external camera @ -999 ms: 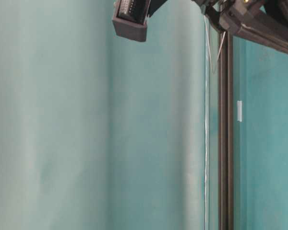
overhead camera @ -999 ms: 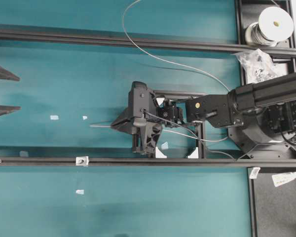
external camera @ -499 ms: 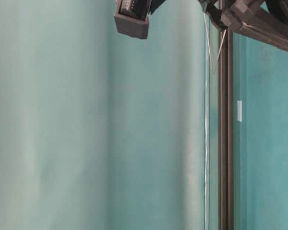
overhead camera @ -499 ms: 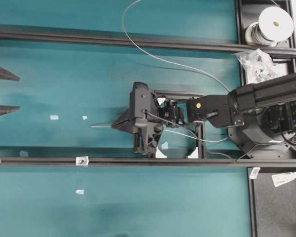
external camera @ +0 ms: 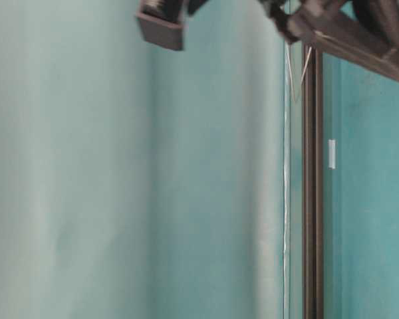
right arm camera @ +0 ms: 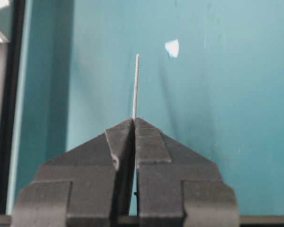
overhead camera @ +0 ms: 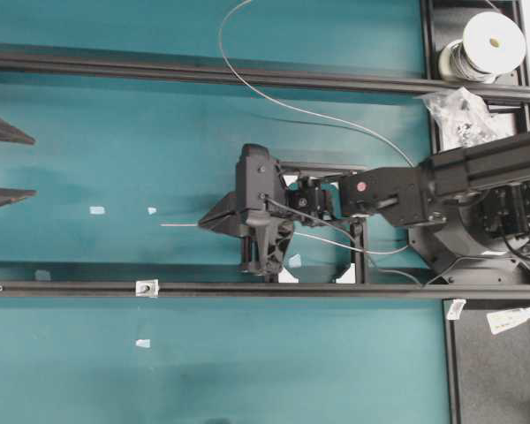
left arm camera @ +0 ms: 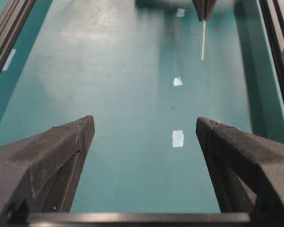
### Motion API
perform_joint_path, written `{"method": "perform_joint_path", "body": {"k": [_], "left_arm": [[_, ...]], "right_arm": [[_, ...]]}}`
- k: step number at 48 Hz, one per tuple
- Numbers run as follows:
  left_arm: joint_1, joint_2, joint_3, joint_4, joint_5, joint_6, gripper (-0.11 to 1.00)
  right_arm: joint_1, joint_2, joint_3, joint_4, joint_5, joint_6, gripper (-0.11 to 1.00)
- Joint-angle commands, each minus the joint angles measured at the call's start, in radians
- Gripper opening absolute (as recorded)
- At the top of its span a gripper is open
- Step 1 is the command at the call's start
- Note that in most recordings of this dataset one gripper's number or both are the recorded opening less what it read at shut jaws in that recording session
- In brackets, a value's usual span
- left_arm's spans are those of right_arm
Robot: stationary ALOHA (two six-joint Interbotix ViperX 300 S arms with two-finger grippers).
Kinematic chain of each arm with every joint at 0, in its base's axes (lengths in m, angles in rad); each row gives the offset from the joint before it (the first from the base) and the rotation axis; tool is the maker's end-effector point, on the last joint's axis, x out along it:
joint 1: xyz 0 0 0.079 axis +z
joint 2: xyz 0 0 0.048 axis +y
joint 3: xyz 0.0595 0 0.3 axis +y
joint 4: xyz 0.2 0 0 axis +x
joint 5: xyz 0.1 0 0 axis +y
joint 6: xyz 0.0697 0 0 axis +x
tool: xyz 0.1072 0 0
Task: Insert the wire through the hole in the metal fitting.
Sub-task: 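Carry the wire down to the lower rail, aligning it with the white fitting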
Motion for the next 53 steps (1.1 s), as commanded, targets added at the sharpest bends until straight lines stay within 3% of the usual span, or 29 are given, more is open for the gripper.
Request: {"method": "perform_joint_path", "body": {"k": [1,30,36,46,53], "left_arm": [[-0.002,-0.018,-0.009,0.003,-0.005,0.002,0.82],[0.002,-0.215,-0.011,0.003,0.109,0.002,0.83],[0.0,-0.227,-0.006,0.003,0.112,-0.002,0.83],[-0.032,-0.187,-0.012,-0.003,0.107,-0.006,0.83],[-0.075,-0.161,-0.02,-0.005,0.074,-0.006,0.83]], "right_arm": [[0.002,-0.054,-0.018,-0.006,0.026,-0.006,-0.01],[0.002,-0.207,-0.057,-0.009,0.219,-0.074,-0.01],[0.003,-0.207,-0.041,-0.009,0.192,-0.067,-0.01],[0.037,-0.209,-0.002,-0.003,0.049,-0.066,-0.01],[0.071,-0.209,0.014,0.034,0.002,-0.066,-0.01]]}}
